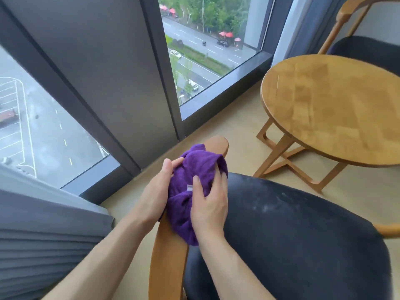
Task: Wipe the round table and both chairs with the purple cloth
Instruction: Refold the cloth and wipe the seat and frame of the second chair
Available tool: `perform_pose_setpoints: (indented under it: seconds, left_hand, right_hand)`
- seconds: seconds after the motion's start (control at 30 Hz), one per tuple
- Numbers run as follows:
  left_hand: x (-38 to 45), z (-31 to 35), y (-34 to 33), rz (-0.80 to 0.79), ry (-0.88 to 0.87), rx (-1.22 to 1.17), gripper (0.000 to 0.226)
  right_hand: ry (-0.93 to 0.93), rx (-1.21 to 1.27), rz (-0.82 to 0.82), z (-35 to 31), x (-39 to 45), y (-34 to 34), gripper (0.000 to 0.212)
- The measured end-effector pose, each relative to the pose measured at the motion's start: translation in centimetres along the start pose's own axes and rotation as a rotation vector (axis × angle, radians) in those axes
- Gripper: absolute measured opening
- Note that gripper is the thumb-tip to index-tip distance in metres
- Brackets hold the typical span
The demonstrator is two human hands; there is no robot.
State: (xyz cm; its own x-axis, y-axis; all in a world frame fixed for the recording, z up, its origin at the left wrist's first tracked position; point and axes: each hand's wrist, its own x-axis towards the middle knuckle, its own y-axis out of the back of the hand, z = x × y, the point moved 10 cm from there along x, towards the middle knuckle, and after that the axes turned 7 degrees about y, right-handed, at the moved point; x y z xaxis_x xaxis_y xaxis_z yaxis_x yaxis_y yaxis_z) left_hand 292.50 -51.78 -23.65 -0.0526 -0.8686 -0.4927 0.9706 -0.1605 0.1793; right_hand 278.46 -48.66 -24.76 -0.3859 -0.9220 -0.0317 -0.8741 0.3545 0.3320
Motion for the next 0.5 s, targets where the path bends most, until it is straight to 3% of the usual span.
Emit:
perform_pose_setpoints:
  seconds: [0.17, 0.27, 0.43, 0.5]
  left_hand:
    - [3.6, 2.3, -1.3, -0.045, -0.033, -0.012, 0.057]
    - [5.9, 2.9, -1.7, -0.044, -0.016, -0.07, 0.062]
    - [8.4, 1.3, -0.9, 0.012, 0.09, -0.192, 0.072]
    - [8.7, 0.5, -0.4, 0.043, 0.138, -0.21, 0.068]
  right_hand:
    - [0.066, -0.268, 0.032, -1.6, 9.3, 2.0, 0.044]
    - [0.11, -0.464, -0.081, -2.3, 13.4, 1.5, 0.03]
    - [0.183, -0.869, -0.307, -4.0, 16.3, -1.3, 0.042]
    - [0.232, -1.016, -0.41, -4.9, 16.6, -2.9, 0.035]
